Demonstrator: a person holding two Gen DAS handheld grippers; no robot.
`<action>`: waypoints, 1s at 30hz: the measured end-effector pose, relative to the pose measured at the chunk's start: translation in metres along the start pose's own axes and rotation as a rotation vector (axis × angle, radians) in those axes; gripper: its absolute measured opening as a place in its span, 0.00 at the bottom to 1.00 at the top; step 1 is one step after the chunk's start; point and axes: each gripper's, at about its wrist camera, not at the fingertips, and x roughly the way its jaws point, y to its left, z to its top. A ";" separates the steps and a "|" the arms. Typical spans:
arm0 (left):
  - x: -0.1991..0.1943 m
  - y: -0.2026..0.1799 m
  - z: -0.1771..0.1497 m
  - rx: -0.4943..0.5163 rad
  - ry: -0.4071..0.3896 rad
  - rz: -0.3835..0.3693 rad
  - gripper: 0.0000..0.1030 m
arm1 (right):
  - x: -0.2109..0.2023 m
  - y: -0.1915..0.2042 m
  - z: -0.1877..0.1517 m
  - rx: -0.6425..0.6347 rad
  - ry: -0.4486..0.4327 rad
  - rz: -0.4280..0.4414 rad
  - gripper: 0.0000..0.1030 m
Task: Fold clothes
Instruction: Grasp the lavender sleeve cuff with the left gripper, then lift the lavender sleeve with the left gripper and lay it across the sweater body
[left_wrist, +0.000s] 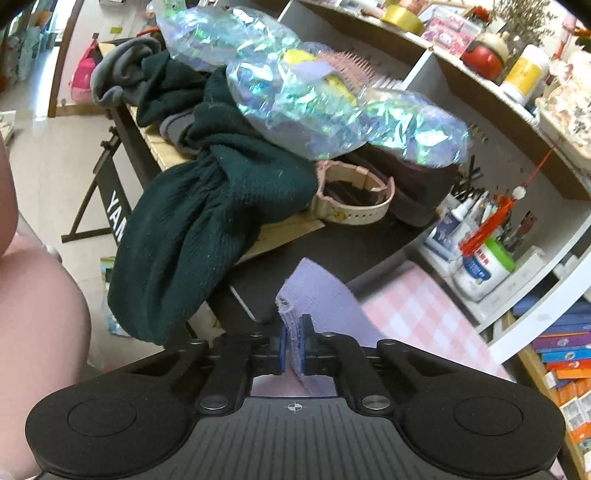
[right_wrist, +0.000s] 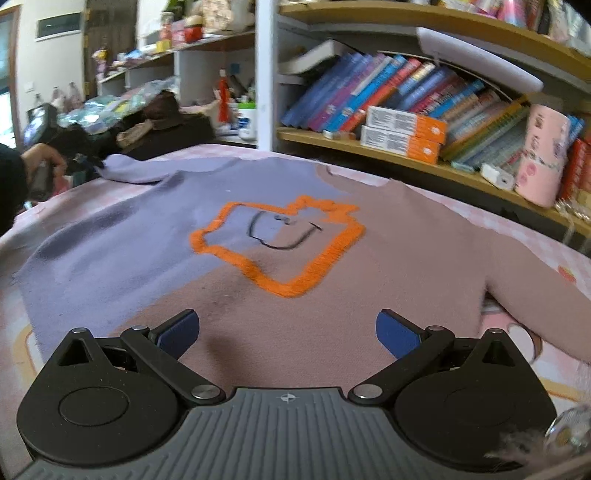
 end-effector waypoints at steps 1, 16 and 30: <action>-0.004 -0.003 0.001 0.005 -0.005 -0.014 0.04 | -0.001 -0.002 0.000 0.010 -0.003 -0.009 1.00; -0.099 -0.159 -0.009 0.179 -0.050 -0.492 0.04 | -0.019 -0.014 -0.011 0.085 -0.005 -0.116 1.00; -0.100 -0.292 -0.089 0.264 0.125 -0.757 0.04 | -0.008 -0.018 -0.014 0.111 0.058 -0.125 1.00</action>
